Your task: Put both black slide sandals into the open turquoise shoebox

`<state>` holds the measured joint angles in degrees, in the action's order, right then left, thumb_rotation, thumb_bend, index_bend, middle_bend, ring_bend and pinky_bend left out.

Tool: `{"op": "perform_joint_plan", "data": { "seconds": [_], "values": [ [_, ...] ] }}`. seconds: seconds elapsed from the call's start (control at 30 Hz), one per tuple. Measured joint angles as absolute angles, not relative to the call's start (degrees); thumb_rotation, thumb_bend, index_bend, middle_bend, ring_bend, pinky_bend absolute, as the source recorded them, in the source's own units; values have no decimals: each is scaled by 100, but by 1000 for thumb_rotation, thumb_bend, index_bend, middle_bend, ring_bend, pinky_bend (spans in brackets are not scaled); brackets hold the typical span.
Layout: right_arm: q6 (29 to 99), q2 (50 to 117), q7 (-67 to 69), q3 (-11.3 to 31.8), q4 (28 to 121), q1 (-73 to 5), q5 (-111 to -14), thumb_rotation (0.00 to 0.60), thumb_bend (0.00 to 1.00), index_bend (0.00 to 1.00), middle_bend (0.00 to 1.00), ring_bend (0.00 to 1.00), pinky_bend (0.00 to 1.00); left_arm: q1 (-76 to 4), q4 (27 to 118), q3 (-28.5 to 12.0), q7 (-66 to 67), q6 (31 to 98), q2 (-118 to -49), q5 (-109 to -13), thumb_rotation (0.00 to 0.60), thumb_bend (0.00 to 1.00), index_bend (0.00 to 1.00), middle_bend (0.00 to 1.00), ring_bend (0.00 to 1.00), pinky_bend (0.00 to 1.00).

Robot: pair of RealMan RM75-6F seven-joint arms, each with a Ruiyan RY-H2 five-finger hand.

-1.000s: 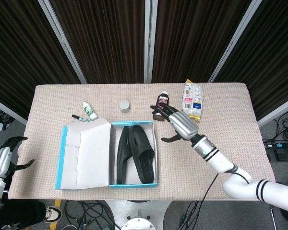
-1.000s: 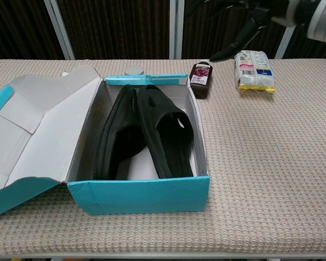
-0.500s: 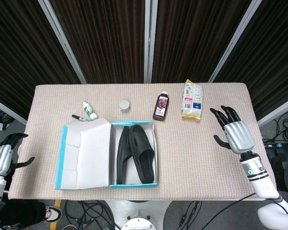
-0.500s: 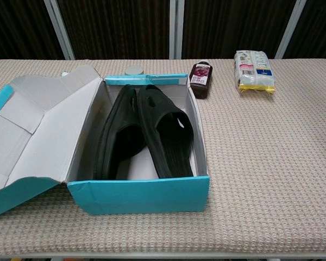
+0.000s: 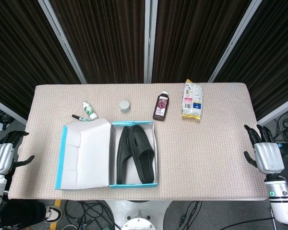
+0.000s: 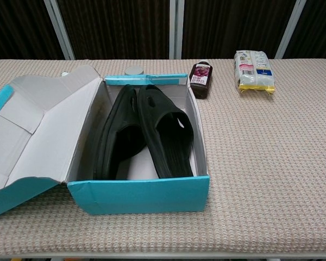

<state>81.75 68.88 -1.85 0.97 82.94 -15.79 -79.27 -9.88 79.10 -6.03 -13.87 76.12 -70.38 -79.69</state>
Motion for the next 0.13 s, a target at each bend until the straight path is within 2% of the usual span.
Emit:
{"op": "perform_joint_plan", "data": {
  "seconds": [0.13],
  "values": [
    [8129, 6866, 67, 93, 8263, -1528, -7975, 600, 162, 0, 148, 0, 48, -1015, 7875, -547, -1106, 7624, -7068, -8035, 600, 168, 240, 200, 132, 231]
  ]
}}
